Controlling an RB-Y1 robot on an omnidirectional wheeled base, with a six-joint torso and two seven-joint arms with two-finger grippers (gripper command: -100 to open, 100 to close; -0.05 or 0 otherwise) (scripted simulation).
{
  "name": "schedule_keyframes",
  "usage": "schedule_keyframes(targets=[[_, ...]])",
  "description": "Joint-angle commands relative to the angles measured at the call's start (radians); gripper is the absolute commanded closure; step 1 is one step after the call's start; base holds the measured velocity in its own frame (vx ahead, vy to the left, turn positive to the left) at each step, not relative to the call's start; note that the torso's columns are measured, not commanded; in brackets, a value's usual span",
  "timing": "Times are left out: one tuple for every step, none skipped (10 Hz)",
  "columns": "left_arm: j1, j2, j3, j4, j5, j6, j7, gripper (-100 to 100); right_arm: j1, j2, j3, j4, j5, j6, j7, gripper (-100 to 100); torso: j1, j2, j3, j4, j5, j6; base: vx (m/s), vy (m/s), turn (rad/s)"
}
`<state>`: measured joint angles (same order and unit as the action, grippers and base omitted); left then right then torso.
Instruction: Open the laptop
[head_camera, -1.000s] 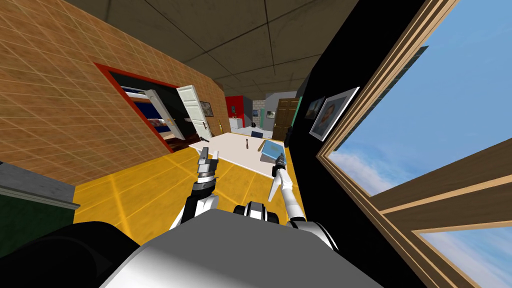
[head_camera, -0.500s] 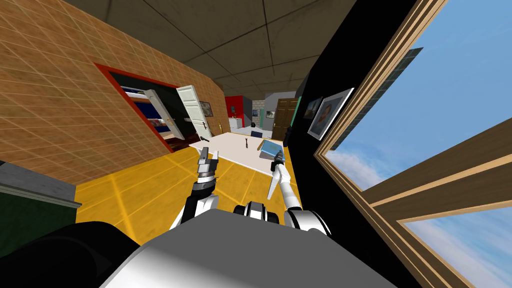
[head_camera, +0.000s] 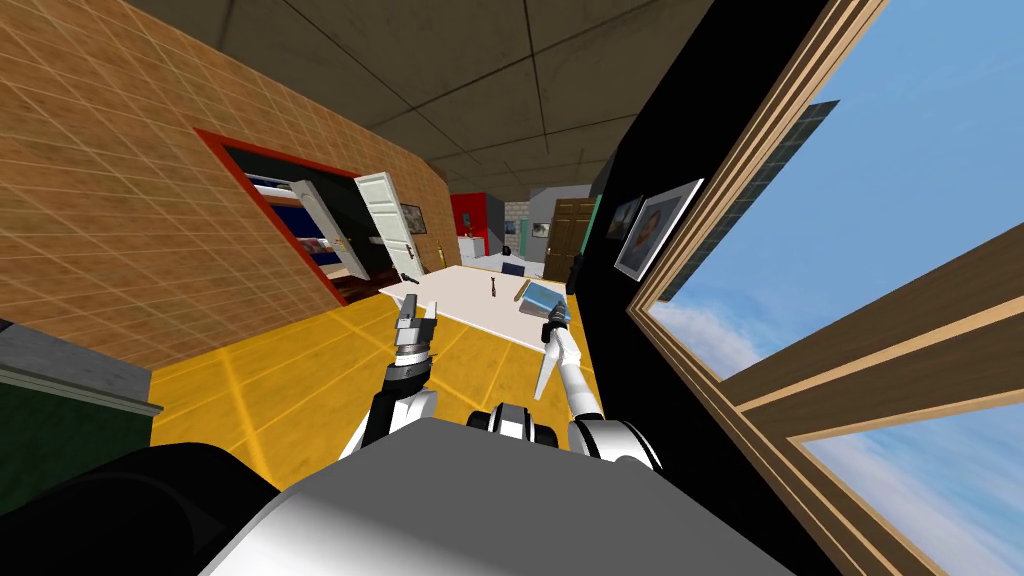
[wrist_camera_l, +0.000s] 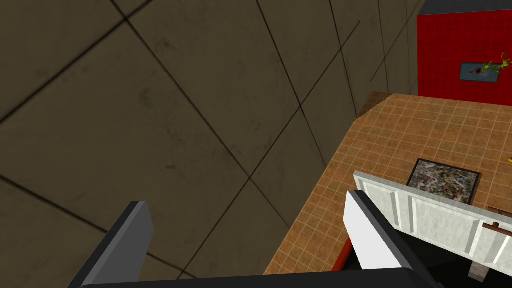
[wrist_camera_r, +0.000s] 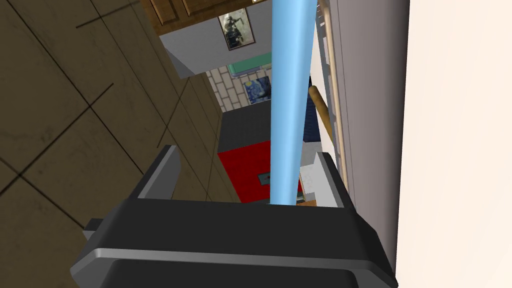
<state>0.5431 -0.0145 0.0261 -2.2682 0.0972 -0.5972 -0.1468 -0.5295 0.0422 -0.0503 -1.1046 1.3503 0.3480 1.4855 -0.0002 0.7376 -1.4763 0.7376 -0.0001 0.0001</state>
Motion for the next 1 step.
schedule_keyframes(targets=[[0.000,0.000,0.000,0.000,0.000,0.000,0.000,0,-0.001,0.000,0.000,-0.001,0.000,0.000,0.000,0,0.000,0.000,0.000,0.000,0.000,0.000,0.000,0.000,0.000]])
